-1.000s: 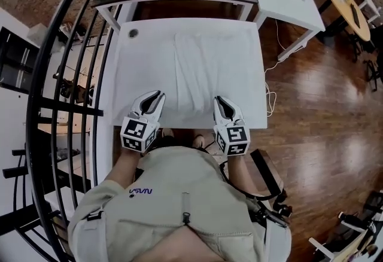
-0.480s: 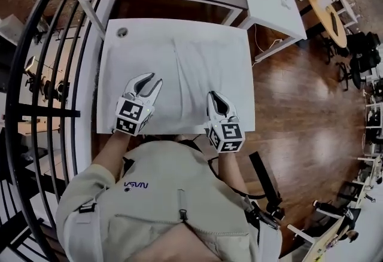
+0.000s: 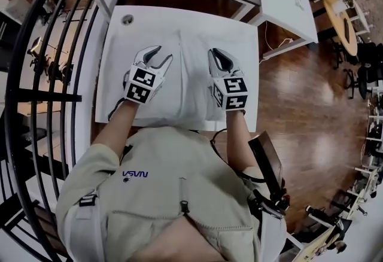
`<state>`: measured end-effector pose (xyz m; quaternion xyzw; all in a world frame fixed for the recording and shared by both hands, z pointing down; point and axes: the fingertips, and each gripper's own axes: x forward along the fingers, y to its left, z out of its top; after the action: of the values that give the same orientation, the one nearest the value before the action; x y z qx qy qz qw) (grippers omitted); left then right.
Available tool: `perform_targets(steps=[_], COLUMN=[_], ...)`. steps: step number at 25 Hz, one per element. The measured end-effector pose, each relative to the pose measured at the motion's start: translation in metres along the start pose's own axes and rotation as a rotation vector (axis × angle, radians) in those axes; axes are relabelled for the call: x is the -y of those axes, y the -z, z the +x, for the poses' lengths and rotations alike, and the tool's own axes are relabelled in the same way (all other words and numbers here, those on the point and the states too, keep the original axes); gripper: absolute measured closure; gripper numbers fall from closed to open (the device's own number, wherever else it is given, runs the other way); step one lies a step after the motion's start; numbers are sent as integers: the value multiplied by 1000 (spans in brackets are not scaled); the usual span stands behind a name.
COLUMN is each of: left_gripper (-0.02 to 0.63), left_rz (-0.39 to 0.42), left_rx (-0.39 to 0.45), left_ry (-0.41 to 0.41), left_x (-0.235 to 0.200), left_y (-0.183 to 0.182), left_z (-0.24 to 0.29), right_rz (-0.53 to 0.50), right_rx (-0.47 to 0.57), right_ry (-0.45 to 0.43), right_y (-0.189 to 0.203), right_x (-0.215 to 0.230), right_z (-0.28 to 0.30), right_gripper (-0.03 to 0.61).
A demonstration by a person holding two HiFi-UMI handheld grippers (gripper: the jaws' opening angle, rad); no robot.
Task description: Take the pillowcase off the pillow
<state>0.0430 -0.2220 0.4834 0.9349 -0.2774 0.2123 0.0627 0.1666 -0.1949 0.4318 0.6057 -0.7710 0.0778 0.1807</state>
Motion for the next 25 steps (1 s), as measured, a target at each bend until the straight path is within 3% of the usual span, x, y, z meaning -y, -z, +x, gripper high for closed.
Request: perform_targets(steps=[6,9,11,15,21,22,23,25], left_gripper=[345,345,414,568,586,588,588,589], left_rz=[10,0,20,75,73,70,67,59], left_rx=[-236,-360,-402,-343,-150,-127,-105,-53], left_ry=[-28,38,92,120,97,94,91,81], left_x=[-25,-22,-10,21,37,38,38,39], left_y=[24,52,64,63,31,27,22,12], left_z=[61,79,77,57,8,1,-6,-21], right_rz=[-54,-56,-62,-93,-120,-129,-141,-146], right_rx=[-142,-198,-215,-275,-420,-426,-428,-415], right_ry=[-87,-136,-157,-176,-212,-211,-205,-169], right_y=[11,18,20,31,61,62,61,53], right_x=[13,4,-4,-12,-17,-20,-21,-17], right_z=[68,88,97,113,116,114,112,105], right_gripper=[446,410,390,365,352,402,495,557])
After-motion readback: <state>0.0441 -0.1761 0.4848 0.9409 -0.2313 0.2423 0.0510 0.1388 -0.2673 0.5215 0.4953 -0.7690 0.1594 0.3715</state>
